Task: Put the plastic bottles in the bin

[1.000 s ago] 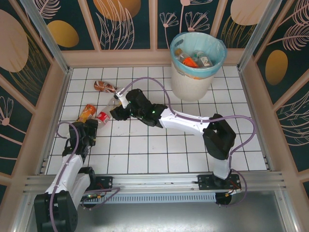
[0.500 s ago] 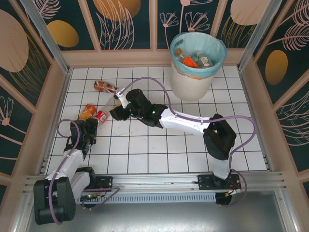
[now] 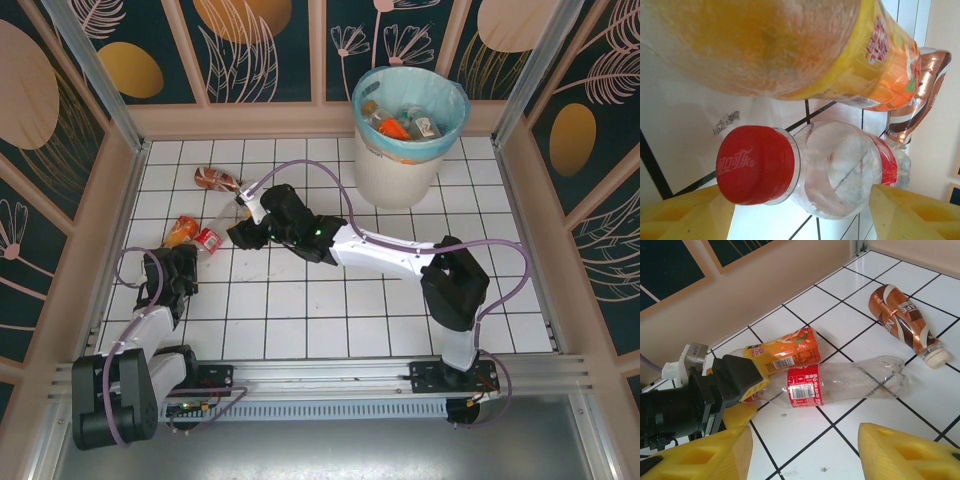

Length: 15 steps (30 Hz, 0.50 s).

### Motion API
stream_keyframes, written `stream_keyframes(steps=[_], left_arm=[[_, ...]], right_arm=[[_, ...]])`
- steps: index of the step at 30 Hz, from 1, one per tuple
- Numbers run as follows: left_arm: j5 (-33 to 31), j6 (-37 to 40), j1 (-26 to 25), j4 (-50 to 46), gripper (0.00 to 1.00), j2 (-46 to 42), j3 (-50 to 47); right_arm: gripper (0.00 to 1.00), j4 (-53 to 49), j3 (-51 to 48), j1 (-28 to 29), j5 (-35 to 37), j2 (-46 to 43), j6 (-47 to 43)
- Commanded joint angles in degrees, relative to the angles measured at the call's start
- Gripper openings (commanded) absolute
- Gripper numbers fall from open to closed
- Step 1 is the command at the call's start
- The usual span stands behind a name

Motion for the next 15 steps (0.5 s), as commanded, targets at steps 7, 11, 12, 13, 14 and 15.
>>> stream_keyframes(steps=[7,11,12,13,14,15], left_arm=[[-1.7,-2.8,0.9,2.8,0.72,0.1,-1.2],[-2.5,-3.6,1.0,2.6,0.72,0.0,-1.4],[-2.8,-4.0,1.0,2.7,0.72,0.0,-1.5],[-2.9,-4.2,1.0,2.9,0.71,0.2,-1.5],[-3.0,-4.3,1.0,3.2,0.71,0.3,-1.6],[-2.9,-4.4,1.1,3.5,0.71,0.5,-1.6]], right_arm=[[0.58,0.1,0.7,0.6,-0.1,-1.2,0.1],[0.58,-0.3,1.3,0.7,-0.2,-0.7,0.2],[0.58,-0.4,1.4,0.7,-0.2,-0.7,0.1],[0.58,-0.4,1.4,0.8,-0.1,-0.6,0.1],[0.58,-0.5,1.4,0.8,-0.1,-0.6,0.2],[0.58,-0.5,1.4,0.8,-0.1,-0.5,0.2]])
